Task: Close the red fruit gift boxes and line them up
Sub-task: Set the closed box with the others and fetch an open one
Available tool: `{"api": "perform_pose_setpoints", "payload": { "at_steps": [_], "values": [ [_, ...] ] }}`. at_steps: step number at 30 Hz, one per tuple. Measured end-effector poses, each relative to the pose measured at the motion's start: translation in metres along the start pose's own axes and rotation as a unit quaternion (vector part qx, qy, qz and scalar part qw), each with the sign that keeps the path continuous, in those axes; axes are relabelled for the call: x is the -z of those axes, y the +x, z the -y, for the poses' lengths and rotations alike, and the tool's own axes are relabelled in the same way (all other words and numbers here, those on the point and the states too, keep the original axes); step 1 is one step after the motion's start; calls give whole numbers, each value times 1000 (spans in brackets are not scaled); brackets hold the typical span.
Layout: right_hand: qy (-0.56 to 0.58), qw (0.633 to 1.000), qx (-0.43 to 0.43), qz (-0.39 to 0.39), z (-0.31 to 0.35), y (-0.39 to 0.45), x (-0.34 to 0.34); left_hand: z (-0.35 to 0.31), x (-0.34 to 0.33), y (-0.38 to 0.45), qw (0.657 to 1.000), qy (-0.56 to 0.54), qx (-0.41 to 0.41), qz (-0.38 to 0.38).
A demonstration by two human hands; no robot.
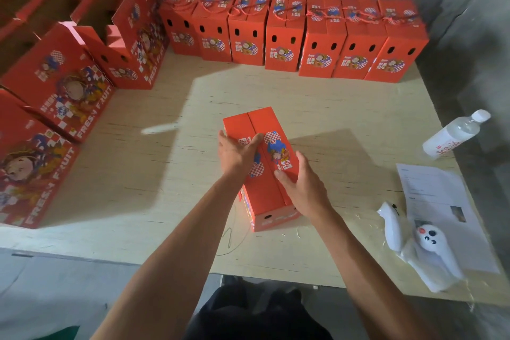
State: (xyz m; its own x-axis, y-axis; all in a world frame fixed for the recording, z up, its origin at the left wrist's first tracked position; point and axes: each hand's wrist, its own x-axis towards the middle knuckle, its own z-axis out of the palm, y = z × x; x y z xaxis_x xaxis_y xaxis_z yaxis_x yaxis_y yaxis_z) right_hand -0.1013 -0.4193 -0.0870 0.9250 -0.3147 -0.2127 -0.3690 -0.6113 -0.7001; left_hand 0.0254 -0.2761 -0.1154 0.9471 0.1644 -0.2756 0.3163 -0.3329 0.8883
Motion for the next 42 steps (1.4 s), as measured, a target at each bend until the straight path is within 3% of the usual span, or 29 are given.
{"api": "perform_pose_setpoints", "payload": {
  "at_steps": [3, 7, 16, 19, 23, 28, 32, 36, 39, 42],
  "values": [
    [16, 996, -82, 31, -8, -1, 5, 5, 6, -2, 997, -66, 30, 35],
    [-10, 991, -120, 50, -8, 0, 10, 7, 11, -9, 991, -114, 31, 61],
    [98, 993, -47, 41, -4, 10, 8, 2, 6, -30, 994, -105, -5, 6],
    [128, 991, -31, 12, 1, 23, 8, 2, 15, -29, 998, -51, -4, 21],
    [157, 984, -27, -85, 6, 33, 1, 11, 29, -28, 997, 9, 53, 60],
    [205, 962, -69, -164, 27, 46, 6, 13, 42, -29, 990, -5, 108, 87],
    [206, 970, 18, -127, 70, 47, 14, -13, 51, -31, 996, -35, 51, 56],
    [142, 966, 154, -152, 112, 37, 14, -73, 63, -39, 992, -110, -25, 59],
    [149, 972, 158, -88, 129, 34, 13, -112, 73, -41, 993, -53, -101, 35],
    [152, 976, 148, -53, 130, 37, 13, -126, 79, -39, 992, -11, -112, 55]
  ]
}}
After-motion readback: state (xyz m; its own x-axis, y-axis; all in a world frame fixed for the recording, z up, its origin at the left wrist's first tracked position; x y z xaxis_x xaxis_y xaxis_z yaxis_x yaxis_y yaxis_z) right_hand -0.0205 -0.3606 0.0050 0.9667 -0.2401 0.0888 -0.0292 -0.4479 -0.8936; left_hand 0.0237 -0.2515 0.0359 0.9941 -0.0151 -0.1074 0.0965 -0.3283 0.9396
